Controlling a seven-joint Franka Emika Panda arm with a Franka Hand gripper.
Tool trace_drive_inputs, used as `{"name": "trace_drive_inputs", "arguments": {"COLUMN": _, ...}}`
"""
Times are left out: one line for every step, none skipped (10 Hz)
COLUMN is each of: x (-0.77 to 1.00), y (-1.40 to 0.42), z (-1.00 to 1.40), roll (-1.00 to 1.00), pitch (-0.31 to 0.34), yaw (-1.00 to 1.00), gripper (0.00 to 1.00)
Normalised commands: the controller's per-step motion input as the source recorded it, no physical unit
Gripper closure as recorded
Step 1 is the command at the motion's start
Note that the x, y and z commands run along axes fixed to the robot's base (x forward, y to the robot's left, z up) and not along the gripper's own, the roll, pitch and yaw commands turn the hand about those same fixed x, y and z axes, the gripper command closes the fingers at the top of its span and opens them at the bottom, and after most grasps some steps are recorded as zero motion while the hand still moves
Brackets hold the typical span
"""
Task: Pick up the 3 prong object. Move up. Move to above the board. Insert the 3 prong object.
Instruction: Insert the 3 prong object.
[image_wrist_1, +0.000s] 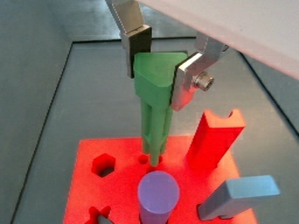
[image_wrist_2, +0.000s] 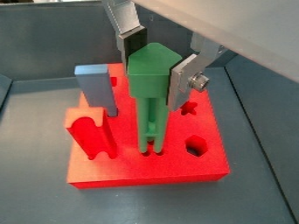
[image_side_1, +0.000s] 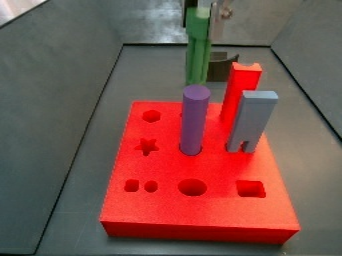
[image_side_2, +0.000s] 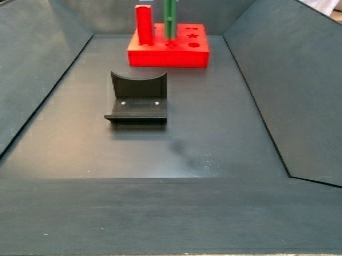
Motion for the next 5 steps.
{"name": "trace_drive_inputs", "arguments": {"x": -0.01, "y": 0.0, "z": -0.34, "roll": 0.0, "pitch": -0.004, "yaw": 0.0, "gripper": 1.0}}
{"name": "trace_drive_inputs", "arguments": {"x": 0.0, "y": 0.0, "z": -0.27, "roll": 0.0, "pitch": 0.0, "yaw": 0.0, "gripper": 1.0}}
{"name": "trace_drive_inputs", "arguments": {"x": 0.0, "y": 0.0, "z": -0.24, "roll": 0.0, "pitch": 0.0, "yaw": 0.0, "gripper": 1.0}}
{"name": "trace_drive_inputs", "arguments": {"x": 0.0, "y": 0.0, "z": -0.26, "roll": 0.0, "pitch": 0.0, "yaw": 0.0, "gripper": 1.0}}
{"name": "trace_drive_inputs", "arguments": {"x": 0.0, "y": 0.0, "z": -0.31, "roll": -0.01, "pitch": -0.004, "yaw": 0.0, "gripper": 1.0}}
